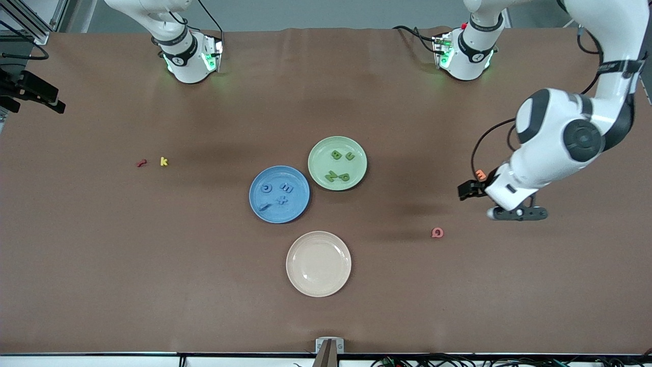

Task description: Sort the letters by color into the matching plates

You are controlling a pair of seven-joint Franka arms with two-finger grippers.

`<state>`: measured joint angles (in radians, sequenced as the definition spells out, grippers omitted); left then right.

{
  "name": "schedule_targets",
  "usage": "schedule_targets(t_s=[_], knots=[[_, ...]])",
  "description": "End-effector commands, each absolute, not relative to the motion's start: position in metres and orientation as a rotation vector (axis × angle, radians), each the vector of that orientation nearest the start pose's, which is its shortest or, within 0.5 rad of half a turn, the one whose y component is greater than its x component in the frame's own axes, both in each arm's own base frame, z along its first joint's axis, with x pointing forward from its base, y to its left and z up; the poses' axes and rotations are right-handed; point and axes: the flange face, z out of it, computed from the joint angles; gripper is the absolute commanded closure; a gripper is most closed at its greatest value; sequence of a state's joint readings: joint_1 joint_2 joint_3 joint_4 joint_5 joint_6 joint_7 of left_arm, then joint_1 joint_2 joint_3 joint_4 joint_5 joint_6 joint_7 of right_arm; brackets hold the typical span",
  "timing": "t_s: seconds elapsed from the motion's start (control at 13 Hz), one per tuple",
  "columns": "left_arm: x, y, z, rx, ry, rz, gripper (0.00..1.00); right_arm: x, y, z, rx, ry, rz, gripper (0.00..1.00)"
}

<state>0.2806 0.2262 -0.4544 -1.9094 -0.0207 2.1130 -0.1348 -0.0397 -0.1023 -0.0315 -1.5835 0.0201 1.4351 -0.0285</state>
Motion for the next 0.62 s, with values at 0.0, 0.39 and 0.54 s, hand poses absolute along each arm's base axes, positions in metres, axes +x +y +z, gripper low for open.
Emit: schedule_targets(t_s=[0.0, 0.39, 0.54], knots=[[0.571, -0.051, 0.414, -3.274, 0.009, 0.035, 0.02, 0.498, -0.027, 0.665, -3.108, 0.061, 0.058, 0.0], [0.561, 0.003, 0.507, -3.228, -0.124, -0.016, 0.01, 0.498, -0.025, 0.665, -3.108, 0.054, 0.058, 0.0], [0.569, 0.006, 0.548, -3.23, -0.134, -0.114, 0.01, 0.499, -0.014, 0.665, -3.109, 0.024, 0.056, 0.0]])
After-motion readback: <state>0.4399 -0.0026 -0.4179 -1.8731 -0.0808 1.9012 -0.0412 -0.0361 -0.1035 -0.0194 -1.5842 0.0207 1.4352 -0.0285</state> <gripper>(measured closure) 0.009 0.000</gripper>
